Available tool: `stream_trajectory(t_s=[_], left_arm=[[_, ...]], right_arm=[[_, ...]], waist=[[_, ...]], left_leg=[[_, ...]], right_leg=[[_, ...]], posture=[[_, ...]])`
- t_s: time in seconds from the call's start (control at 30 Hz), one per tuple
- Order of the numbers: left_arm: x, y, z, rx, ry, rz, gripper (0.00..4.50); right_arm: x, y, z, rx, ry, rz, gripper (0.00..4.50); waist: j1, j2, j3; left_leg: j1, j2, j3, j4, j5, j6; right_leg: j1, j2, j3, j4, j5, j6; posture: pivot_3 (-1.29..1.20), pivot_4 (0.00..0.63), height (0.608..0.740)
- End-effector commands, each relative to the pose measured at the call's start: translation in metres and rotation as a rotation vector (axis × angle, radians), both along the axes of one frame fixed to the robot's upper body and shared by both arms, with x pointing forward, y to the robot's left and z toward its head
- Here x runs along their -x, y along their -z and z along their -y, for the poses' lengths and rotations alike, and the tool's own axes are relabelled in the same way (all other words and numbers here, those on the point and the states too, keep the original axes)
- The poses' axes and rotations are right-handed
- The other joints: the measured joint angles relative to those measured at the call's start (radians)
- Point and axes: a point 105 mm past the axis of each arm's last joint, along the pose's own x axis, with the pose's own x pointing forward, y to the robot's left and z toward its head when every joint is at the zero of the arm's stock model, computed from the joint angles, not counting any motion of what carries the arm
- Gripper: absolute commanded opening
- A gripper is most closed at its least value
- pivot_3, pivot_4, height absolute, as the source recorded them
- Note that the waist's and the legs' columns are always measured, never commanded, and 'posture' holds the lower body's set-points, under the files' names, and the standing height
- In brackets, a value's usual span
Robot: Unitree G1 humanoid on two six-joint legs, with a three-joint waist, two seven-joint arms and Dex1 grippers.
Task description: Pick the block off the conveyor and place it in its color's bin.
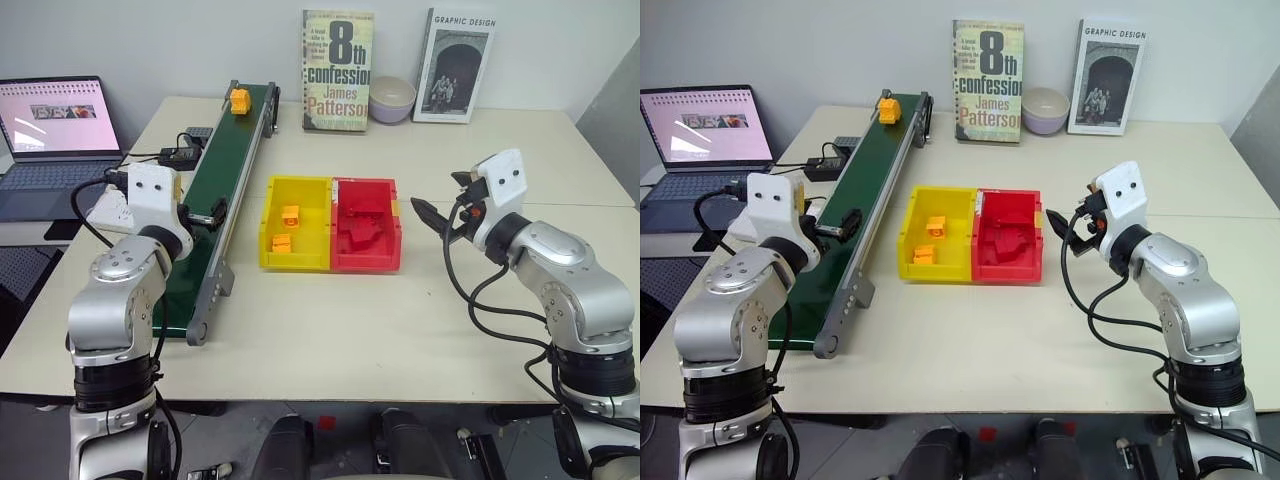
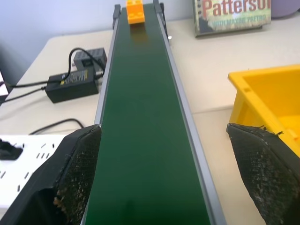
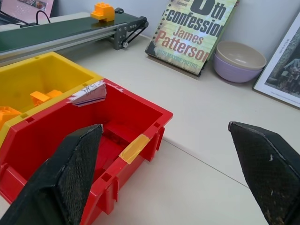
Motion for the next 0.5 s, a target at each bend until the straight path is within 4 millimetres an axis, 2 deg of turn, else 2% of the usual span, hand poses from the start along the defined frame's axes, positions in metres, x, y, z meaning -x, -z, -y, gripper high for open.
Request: stream_trajectory(t_s=[0.03, 0.2, 0.27, 0.37, 0.5], left_arm=[[0.006, -0.017, 0.001, -0.020, 0.006, 0.059, 4.44], [0.015, -0.021, -0.008, -0.015, -0.030, 0.072, 4.44], [0.020, -0.024, -0.015, 0.036, -0.076, 0.111, 4.44], [0.022, -0.021, -0.016, 0.061, -0.111, 0.128, 4.44], [0.021, -0.013, -0.013, 0.078, -0.118, 0.119, 4.44]], right_arm=[[0.001, -0.017, 0.002, -0.015, 0.000, 0.057, 4.50], [0.002, -0.025, -0.003, -0.032, -0.045, 0.072, 4.50], [0.010, -0.039, -0.024, -0.073, -0.198, 0.092, 4.50], [0.022, -0.047, -0.048, -0.075, -0.404, 0.085, 4.50], [0.033, -0.050, -0.064, -0.059, -0.577, 0.069, 4.50]], waist=[[0.000, 0.000, 0.000], [0.000, 0.000, 0.000], [-0.003, 0.000, 0.000], [-0.003, 0.000, 0.000], [0.000, 0.000, 0.000]], left_leg=[[0.000, 0.000, 0.000, 0.000, 0.000, 0.000], [0.000, 0.000, 0.001, 0.000, 0.000, 0.000], [0.000, 0.000, 0.001, 0.000, 0.000, 0.000], [0.000, 0.001, 0.000, 0.000, 0.000, 0.000], [0.001, 0.001, -0.001, 0.000, 0.000, 0.000]], right_leg=[[0.000, 0.000, 0.000, 0.000, 0.000, 0.000], [0.000, 0.000, 0.000, 0.000, 0.000, 0.000], [0.000, 0.000, 0.000, 0.000, 0.000, 0.000], [0.000, 0.000, 0.000, 0.000, 0.000, 0.000], [0.001, 0.000, -0.001, 0.000, 0.000, 0.000]], posture=[[0.00, 0.150, 0.740], [0.00, 0.150, 0.740], [0.00, 0.150, 0.740], [0.00, 0.150, 0.740], [0.00, 0.150, 0.740]])
